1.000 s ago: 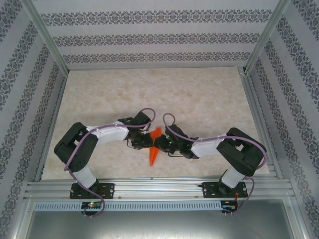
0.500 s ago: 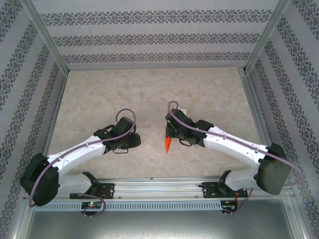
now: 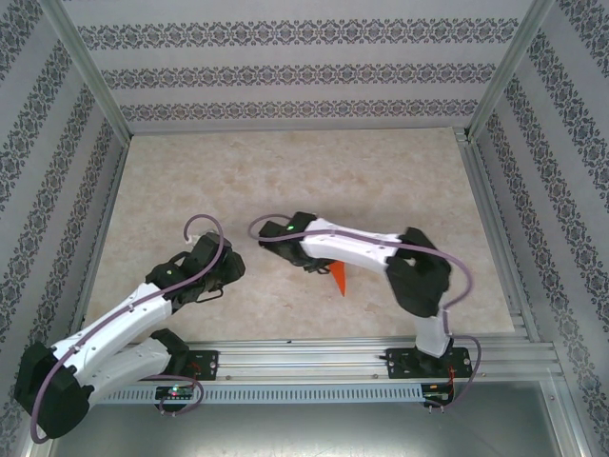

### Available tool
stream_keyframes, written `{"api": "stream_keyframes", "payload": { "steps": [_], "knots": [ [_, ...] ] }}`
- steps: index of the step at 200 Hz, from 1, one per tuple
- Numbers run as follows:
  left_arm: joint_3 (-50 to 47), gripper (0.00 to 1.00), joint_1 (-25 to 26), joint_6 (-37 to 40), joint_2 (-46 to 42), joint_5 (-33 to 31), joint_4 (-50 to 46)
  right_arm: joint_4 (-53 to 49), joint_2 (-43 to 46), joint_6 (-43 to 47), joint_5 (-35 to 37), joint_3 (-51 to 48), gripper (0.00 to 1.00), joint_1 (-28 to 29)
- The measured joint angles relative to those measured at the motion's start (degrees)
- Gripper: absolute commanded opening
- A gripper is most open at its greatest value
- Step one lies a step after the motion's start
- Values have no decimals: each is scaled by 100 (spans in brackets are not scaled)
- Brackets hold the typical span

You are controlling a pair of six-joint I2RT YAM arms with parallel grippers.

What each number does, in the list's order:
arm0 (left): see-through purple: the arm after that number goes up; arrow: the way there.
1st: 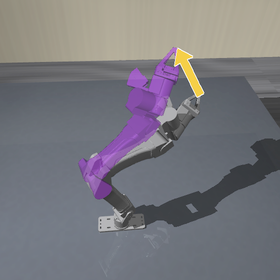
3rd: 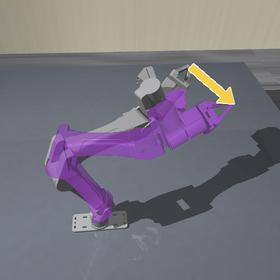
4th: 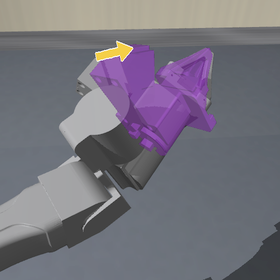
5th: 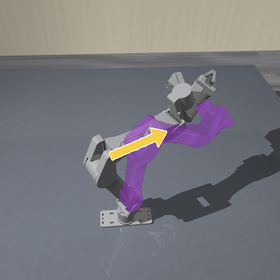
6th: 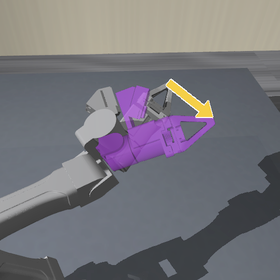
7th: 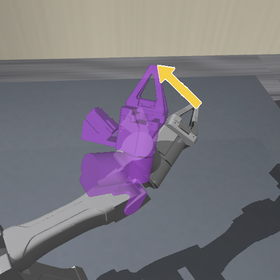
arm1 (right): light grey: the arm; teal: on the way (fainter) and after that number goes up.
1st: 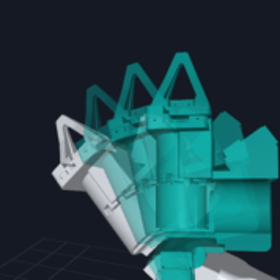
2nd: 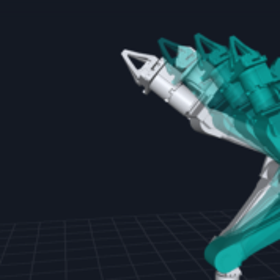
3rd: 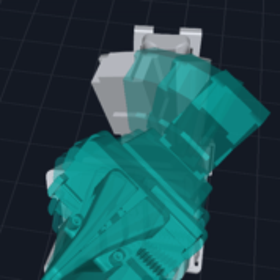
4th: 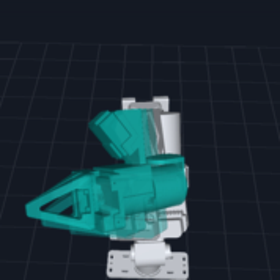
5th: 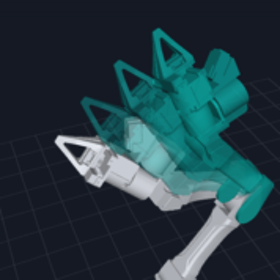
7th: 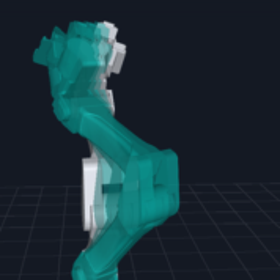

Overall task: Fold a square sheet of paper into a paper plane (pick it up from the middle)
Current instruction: Turn over the paper at the center of the table.

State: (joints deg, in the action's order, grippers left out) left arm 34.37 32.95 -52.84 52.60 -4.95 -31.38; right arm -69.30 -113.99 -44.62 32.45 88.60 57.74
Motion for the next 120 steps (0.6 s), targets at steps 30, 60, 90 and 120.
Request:
{"api": "stream_keyframes", "payload": {
  "steps": [30,60,90,120],
  "knots": [
    [-17,50,-9,-17,-122,120,2,-494,-883,-219,-79,732,19,216],
    [-149,50,-9,-42,-188,350,4,-1001,-1121,-345,-153,1141,20,280],
    [-190,51,-9,-59,-186,542,11,-1314,-1121,-365,-186,1333,20,280],
    [-175,52,-9,-61,-50,706,31,-1475,-1121,-361,-195,1333,20,280]
  ]
}}
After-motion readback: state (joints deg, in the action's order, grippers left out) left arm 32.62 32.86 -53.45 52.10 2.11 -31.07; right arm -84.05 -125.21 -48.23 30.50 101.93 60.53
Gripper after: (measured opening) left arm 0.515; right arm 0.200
